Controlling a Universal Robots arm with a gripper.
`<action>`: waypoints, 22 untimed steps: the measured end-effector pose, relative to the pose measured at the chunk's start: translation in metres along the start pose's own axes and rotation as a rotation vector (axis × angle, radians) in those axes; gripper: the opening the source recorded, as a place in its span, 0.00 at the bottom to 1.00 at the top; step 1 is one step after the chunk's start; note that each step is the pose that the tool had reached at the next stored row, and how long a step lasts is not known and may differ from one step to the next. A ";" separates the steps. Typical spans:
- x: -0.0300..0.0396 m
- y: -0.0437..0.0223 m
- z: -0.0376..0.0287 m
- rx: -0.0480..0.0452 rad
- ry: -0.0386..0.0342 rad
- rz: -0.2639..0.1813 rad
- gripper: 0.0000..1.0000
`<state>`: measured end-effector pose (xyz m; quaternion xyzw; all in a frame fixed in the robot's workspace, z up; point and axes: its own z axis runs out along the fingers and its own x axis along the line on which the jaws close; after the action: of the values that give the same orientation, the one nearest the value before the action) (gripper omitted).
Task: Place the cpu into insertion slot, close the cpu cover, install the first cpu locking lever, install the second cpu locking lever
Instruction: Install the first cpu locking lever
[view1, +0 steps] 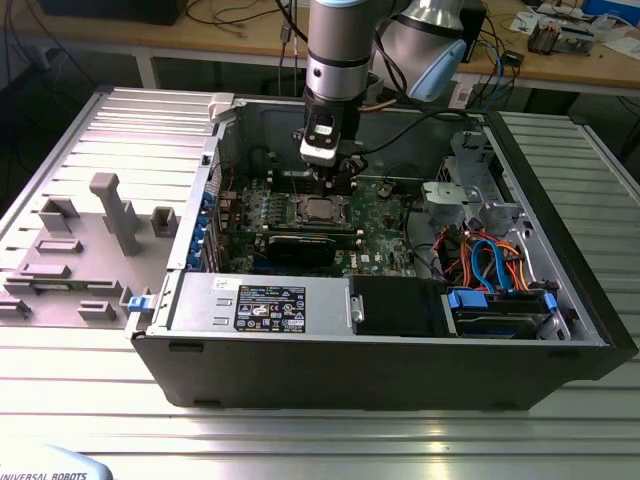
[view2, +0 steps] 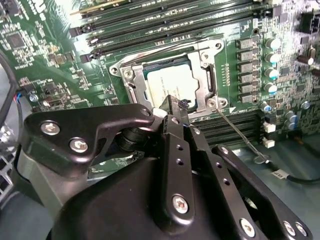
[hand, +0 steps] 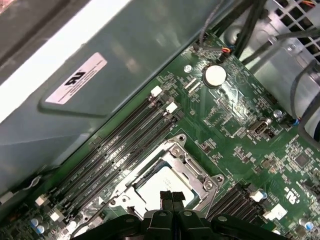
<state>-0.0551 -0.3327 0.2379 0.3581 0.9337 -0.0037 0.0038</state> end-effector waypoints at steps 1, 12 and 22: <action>0.0000 0.0000 0.0000 -0.0002 -0.0001 -0.014 0.11; 0.0000 0.0000 0.0000 -0.0011 -0.0005 -0.122 0.11; 0.0000 0.0000 0.0000 -0.0012 -0.0005 -0.123 0.11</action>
<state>-0.0551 -0.3327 0.2379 0.3000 0.9539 -0.0035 0.0040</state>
